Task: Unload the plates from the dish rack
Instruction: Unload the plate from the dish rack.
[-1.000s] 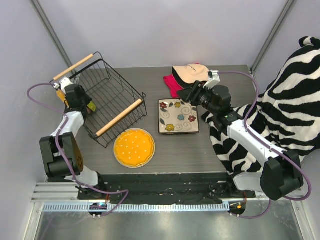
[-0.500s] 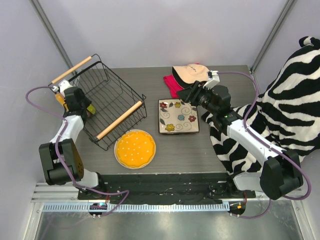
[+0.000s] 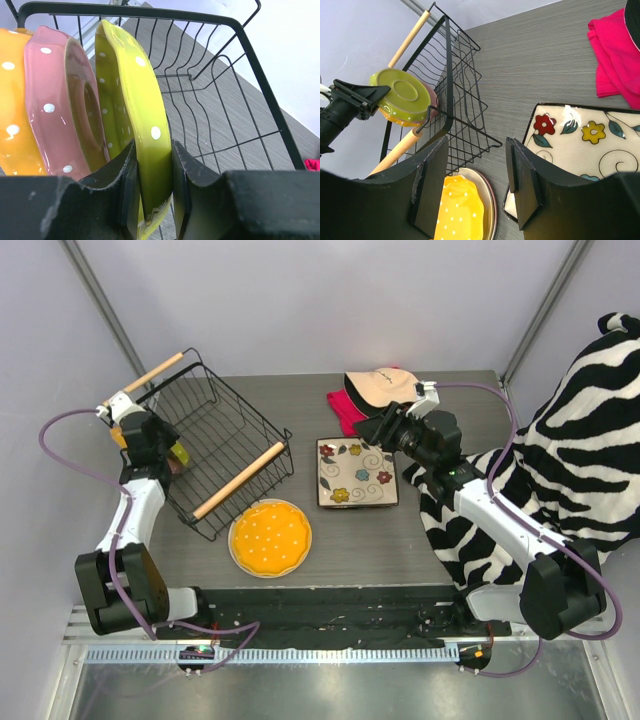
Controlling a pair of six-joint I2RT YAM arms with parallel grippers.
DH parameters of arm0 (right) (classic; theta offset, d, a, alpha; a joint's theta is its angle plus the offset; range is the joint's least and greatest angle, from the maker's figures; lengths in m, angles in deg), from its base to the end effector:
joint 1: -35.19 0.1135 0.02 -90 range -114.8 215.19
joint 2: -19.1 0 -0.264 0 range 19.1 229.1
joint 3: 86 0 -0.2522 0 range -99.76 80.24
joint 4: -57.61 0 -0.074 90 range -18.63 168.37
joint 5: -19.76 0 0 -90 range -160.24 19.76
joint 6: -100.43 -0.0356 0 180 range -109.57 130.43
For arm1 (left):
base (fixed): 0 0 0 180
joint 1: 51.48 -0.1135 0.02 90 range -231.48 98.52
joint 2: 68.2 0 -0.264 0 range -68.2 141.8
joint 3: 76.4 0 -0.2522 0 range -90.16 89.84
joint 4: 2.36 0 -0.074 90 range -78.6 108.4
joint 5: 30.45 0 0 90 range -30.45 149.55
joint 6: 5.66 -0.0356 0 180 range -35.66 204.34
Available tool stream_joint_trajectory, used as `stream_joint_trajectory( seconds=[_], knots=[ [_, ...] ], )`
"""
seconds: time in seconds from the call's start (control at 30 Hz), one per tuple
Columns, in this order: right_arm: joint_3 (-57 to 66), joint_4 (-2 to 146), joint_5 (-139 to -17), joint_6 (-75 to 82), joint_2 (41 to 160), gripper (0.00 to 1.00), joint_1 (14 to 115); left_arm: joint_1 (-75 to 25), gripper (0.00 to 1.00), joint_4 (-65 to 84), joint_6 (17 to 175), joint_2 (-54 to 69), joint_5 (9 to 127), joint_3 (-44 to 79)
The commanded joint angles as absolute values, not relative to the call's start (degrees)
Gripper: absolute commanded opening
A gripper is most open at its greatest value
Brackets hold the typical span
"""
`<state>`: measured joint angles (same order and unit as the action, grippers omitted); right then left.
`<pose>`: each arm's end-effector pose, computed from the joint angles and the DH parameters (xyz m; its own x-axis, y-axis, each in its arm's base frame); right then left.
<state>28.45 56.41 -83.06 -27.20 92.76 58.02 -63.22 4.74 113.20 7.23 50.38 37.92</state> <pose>0.2765 0.1250 0.3182 -0.4428 0.4595 -0.7699 -0.3927 0.6725 0.6273 0.2990 0.0679 0.2947 -0.0795 -0.5032 -0.8605 -0.4437 0.7909 -0.4215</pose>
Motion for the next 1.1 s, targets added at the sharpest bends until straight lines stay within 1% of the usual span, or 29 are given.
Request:
stream_joint_trajectory(
  seconds=[0.0,0.6,0.8,0.9,1.07],
  knots=[
    [26.72,54.32,-83.07,-26.66,92.92,0.57,57.78,-63.69,0.0,-3.63,111.59,3.43,48.65,35.34],
    [26.63,55.11,-82.63,-26.22,92.22,0.57,57.87,-63.69,0.0,-5.21,109.13,-1.85,59.37,35.96],
    [26.72,55.55,-82.46,-26.58,91.52,0.57,57.78,-63.25,0.0,-6.09,108.95,-1.85,68.15,34.82],
    [26.46,56.08,-82.72,-26.23,90.91,0.57,57.87,-61.59,0.0,-7.76,107.9,-2.99,72.63,34.73],
    [25.57,58.01,-83.5,-26.13,89.32,0.57,57.87,-54.65,0.0,-7.41,99.65,-7.03,77.73,34.64]
  ],
)
